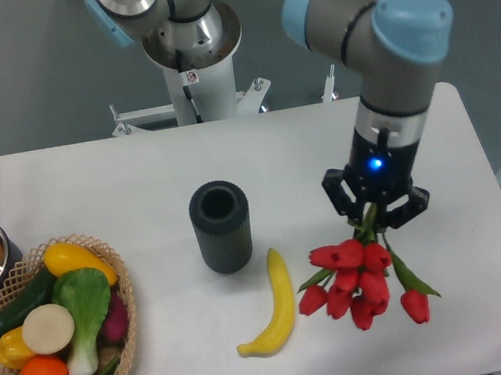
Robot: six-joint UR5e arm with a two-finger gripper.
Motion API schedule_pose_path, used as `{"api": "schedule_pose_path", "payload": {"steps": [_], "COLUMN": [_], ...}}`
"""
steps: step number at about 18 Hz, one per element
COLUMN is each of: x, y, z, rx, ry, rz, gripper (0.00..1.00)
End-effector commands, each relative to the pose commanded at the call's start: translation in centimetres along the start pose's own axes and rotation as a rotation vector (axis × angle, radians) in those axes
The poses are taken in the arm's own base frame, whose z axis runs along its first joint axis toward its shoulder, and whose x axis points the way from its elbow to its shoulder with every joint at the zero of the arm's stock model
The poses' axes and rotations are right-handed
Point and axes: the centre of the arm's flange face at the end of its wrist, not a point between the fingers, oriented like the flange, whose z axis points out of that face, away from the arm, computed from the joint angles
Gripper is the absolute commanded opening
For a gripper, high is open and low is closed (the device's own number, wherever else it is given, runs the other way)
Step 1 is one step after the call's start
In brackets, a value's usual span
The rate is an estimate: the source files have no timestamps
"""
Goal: Insert the flowers into the vase
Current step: 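Carry the red tulip bunch with the gripper toward the black vase, then lower the tulip stems into the black vase opening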
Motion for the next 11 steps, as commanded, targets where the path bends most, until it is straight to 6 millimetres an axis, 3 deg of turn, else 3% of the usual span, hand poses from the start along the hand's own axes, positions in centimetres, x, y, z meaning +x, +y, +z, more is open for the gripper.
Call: {"api": "schedule_pose_path", "payload": {"steps": [2, 6, 10, 11], "x": [1.9, 3.6, 4.5, 5.6], "y": [-1.9, -4.0, -3.7, -3.3], "z": [-2.4, -4.4, -5.2, -5.3], "rx": [0.151, 0.280, 0.361, 0.382], "ry": [0.014, 0.101, 0.177, 0.199], "rz": [0.003, -0.075, -0.111, -0.112], "gripper": [0.00, 0.01, 0.03, 0.04]}}
